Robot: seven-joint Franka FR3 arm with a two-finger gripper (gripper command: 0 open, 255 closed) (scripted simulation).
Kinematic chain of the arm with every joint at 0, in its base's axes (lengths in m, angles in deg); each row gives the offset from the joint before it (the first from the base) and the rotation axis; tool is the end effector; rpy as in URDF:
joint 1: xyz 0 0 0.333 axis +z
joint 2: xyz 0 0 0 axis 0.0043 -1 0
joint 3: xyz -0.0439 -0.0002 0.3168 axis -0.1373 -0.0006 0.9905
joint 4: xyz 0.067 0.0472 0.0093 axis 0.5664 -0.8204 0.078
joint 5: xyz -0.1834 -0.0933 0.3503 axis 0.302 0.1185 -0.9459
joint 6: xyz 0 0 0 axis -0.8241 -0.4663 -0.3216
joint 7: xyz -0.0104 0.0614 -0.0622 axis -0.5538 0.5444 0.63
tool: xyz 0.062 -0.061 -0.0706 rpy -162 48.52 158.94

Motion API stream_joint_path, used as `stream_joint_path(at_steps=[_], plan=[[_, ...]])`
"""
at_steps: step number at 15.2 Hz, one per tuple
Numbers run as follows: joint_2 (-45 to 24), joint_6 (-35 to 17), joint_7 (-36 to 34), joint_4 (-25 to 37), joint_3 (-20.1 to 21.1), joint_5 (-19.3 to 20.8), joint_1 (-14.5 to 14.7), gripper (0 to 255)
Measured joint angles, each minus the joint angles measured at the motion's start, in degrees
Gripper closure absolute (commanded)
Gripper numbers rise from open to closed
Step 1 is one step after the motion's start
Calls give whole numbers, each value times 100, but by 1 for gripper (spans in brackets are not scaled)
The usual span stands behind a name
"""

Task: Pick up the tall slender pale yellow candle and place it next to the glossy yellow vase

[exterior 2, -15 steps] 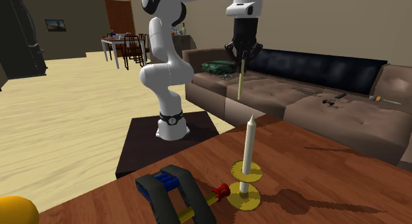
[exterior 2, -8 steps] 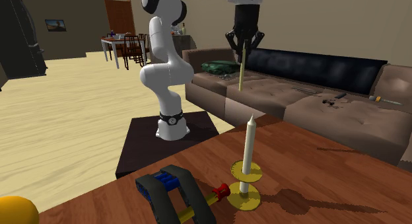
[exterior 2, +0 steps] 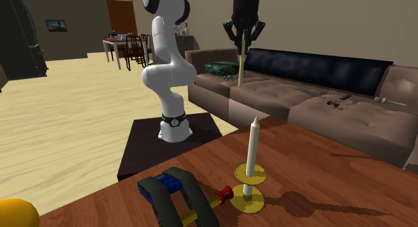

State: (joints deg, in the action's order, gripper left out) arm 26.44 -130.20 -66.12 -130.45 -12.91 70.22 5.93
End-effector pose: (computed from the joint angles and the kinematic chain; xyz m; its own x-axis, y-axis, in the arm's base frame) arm 0.3027 0.2388 0.6324 0.9991 -0.0184 -0.0380 -0.0188 -0.9998 -0.0091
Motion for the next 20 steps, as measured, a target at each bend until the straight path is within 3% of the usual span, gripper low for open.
stream_joint_path(at_steps=[12, 20], plan=[[-307, -145, 1622, -41, -1278, 797, -502, 255], [-1029, -261, 2611, 519, -2009, 1231, -851, 255]])
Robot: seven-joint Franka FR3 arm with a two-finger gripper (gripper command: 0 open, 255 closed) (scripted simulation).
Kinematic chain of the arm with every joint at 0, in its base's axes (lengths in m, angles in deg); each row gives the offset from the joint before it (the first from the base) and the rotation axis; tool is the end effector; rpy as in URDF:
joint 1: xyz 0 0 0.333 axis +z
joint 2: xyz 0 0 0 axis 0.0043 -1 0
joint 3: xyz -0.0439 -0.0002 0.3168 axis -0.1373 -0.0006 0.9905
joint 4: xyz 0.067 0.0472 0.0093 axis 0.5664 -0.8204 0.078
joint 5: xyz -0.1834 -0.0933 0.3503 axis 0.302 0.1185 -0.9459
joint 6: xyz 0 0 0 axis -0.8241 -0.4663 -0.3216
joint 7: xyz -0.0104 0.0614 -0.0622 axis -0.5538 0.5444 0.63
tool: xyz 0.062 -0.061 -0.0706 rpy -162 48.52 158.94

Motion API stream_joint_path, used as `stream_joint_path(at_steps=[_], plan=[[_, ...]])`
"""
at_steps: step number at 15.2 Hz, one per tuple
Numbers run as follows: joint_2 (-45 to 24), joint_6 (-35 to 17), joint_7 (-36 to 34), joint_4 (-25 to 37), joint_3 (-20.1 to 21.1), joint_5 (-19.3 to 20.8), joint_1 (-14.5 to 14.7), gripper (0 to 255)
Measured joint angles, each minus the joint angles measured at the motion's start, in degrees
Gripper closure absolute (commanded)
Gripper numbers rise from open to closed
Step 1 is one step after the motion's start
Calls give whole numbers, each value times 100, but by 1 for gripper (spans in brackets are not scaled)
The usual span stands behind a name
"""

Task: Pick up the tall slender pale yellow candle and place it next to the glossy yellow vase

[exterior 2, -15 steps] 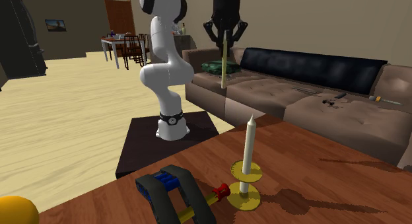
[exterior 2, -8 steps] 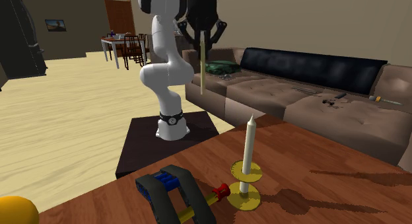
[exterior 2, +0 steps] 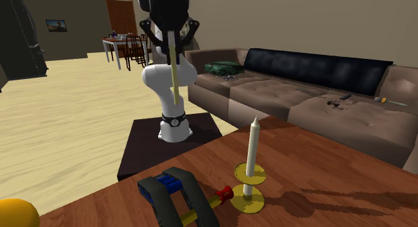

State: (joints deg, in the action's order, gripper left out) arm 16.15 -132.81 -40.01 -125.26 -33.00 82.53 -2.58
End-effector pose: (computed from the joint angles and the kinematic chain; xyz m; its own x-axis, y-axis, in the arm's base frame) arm 0.4256 -0.0004 0.6306 0.9991 -0.0187 -0.0384 -0.0190 -0.9998 -0.0092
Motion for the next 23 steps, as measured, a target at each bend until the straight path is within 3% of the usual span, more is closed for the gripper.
stream_joint_path(at_steps=[12, 17, 23], plan=[[-1627, 32, 1473, 1660, -975, 231, -516, 255], [-2521, 206, 2039, 2718, -1286, 122, -766, 255], [-3910, 676, 2711, 4543, -1576, -193, -1238, 255]])
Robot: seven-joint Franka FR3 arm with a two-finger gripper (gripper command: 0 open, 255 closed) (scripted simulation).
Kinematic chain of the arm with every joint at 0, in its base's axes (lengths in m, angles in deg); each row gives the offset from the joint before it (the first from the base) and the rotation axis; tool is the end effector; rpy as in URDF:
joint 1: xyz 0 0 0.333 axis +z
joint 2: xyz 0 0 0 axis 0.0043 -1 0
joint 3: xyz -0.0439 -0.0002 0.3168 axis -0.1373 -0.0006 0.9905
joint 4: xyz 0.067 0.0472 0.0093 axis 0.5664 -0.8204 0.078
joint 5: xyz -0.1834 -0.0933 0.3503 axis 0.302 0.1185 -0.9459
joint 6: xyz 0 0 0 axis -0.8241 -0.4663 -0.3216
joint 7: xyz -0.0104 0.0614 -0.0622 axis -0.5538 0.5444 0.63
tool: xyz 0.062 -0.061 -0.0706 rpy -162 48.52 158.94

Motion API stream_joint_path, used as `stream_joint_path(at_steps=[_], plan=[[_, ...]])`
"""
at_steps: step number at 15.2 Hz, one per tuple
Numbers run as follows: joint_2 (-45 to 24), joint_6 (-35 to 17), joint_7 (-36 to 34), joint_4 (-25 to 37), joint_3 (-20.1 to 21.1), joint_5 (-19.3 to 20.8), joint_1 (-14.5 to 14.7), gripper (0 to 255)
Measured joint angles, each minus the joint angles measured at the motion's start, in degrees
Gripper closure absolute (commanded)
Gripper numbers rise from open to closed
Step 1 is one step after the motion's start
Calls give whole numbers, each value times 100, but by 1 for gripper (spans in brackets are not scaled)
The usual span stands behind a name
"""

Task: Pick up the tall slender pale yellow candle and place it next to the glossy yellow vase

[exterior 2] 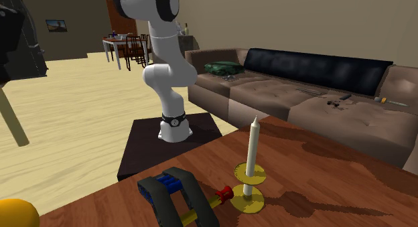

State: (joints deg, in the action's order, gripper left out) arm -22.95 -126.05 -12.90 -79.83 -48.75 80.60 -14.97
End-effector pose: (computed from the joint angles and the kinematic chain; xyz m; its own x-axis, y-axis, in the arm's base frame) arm 0.5650 -0.2753 0.6389 0.9991 -0.0196 -0.0384 -0.0200 -0.9998 -0.0090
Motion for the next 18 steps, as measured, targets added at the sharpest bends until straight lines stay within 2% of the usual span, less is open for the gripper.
stream_joint_path(at_steps=[2, 18], plan=[[-66, -132, 44, -70, -9, -15, -28, 255], [269, -1520, 44, -1785, 2, 68, 52, 255]])
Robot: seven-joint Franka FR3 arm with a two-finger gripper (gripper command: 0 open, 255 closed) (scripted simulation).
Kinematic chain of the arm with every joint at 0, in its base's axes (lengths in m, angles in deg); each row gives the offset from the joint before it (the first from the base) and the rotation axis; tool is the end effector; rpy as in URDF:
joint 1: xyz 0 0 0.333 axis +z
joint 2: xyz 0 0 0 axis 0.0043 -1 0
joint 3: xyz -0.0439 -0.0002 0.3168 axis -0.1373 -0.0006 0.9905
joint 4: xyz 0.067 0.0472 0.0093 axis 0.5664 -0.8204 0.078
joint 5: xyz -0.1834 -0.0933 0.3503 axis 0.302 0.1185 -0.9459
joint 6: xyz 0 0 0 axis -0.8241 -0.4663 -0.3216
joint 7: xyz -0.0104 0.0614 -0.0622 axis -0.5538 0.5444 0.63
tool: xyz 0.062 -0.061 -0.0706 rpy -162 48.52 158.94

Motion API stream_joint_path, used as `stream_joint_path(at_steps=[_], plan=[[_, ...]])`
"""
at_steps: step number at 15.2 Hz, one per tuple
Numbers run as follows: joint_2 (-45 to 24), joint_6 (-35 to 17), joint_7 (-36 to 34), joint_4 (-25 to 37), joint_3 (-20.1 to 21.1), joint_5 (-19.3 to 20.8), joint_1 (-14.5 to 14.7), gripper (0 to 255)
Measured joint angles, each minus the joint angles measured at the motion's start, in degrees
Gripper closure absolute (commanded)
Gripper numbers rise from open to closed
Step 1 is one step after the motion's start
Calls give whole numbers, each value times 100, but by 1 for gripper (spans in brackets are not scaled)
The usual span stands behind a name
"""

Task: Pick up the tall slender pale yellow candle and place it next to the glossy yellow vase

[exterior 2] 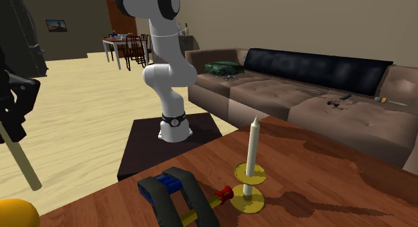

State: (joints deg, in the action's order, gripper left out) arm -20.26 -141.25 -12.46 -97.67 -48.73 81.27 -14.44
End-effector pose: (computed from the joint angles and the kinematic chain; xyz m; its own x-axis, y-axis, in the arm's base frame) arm 0.5690 -0.2849 0.5409 0.9991 -0.0178 -0.0385 -0.0182 -0.9998 -0.0089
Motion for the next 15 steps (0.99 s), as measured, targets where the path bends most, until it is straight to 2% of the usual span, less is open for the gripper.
stream_joint_path(at_steps=[15], plan=[[-44, -1148, 2, -1106, 21, -18, 29, 255]])
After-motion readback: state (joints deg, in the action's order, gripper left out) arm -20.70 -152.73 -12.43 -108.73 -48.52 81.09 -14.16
